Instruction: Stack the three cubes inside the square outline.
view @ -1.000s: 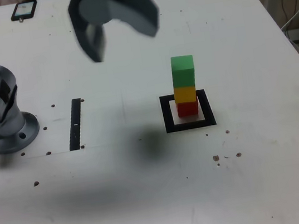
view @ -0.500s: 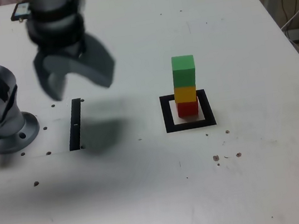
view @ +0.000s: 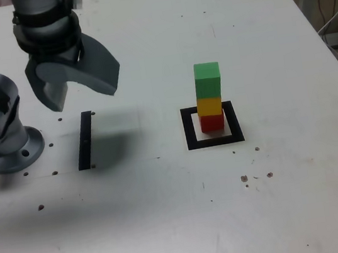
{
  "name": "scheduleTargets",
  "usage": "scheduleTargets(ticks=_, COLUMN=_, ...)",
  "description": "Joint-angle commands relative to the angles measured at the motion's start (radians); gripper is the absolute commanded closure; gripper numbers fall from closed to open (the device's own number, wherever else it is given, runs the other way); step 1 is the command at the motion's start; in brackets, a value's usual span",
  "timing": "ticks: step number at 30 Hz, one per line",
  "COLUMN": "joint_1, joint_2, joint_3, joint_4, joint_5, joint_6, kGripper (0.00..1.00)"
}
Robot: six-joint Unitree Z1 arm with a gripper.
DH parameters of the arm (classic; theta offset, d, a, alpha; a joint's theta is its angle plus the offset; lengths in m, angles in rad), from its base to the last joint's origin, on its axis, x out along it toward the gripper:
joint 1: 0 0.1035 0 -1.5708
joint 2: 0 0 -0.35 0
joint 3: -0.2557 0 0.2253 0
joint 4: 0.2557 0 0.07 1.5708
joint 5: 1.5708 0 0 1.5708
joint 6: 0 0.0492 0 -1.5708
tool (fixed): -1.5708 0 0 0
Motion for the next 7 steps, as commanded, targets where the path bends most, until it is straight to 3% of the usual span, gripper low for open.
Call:
scheduleTargets(ticks=1, joint_1=-0.002, joint_2=-0.002, joint_3=0.005, joint_4=-0.008, joint_5=0.011, joint_6=-0.002, kGripper=0.01)
scheduleTargets(ticks=7, joint_1=-0.003, joint_2=0.002, joint_3=0.027, joint_4=-0.026, joint_5=0.015, joint_6=-0.002, kGripper=0.01)
